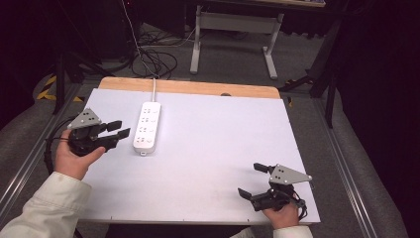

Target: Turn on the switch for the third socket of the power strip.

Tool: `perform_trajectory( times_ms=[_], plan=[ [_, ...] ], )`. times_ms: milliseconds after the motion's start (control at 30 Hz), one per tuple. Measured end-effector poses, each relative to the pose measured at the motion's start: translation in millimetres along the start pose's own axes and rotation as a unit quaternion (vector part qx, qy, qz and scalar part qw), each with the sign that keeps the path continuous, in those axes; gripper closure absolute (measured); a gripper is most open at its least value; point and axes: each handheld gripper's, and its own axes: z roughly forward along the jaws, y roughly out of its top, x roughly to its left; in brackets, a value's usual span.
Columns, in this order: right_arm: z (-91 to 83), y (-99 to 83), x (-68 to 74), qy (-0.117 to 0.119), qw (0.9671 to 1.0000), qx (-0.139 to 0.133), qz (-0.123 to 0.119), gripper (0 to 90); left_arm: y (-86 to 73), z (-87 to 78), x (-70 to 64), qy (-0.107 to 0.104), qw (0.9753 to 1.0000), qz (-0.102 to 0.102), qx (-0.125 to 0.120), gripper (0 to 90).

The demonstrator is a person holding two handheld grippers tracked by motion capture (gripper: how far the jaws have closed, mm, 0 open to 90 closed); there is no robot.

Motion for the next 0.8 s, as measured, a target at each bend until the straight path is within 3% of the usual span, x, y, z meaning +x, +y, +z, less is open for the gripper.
perform_trajectory(
  times_ms=[167,400,800],
  plan=[
    [-0.3,-0.3,-0.5,0.001,1.0,-0.001,0.0,2.6,7.3,12.4,3.2,0.003,1.0,0.004,0.005,56.8],
    [-0.6,-0.4,-0.7,0.002,1.0,-0.002,0.001,2.6,11.9,32.9,8.1,0.0,0.9998,-0.013,0.018,58.0],
    [-1.5,-1.1,-1.7,0.003,1.0,-0.004,0.002,2.6,8.3,61.4,18.8,-0.001,0.9994,-0.032,0.016,58.0]
  ],
)
